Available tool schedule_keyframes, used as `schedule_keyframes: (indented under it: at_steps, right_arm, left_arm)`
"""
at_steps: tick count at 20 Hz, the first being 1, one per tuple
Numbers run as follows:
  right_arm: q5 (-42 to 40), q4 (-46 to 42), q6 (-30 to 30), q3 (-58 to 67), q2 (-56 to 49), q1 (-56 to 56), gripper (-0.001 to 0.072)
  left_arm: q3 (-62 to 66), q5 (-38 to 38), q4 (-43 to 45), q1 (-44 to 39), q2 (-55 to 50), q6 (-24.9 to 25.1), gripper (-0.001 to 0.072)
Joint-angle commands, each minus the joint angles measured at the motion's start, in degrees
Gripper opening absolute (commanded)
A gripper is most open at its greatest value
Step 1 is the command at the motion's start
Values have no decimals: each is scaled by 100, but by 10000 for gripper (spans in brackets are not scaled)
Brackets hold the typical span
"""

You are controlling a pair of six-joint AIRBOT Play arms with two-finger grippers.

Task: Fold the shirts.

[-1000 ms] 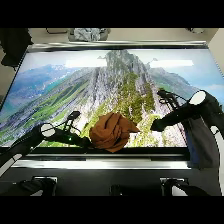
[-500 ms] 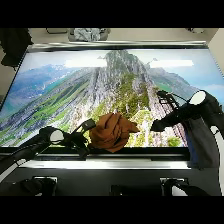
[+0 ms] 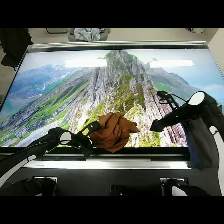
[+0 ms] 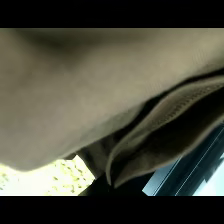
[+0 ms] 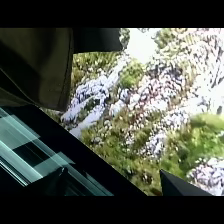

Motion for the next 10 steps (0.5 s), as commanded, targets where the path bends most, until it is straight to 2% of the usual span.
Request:
schedule_keyframes:
  at_steps: [1, 4, 7, 8, 10]
  right_arm:
    - [-603, 190, -72, -219, -90, 413, 701]
    - [-1283, 212, -415, -229, -238, 935, 701]
    - [-1154, 223, -754, -229, -240, 1064, 701]
    - [-1099, 225, -682, -229, -247, 1064, 704]
    - [-1318, 243, -59, -229, -295, 1064, 703]
  left_arm:
    - [9, 11, 39, 0, 151, -321, 25]
    - [9, 9, 37, 0, 313, -640, 25]
    - [9, 11, 26, 0, 317, -846, 26]
    - [9, 15, 17, 0, 317, -844, 26]
    - [9, 13, 15, 0, 317, -846, 26]
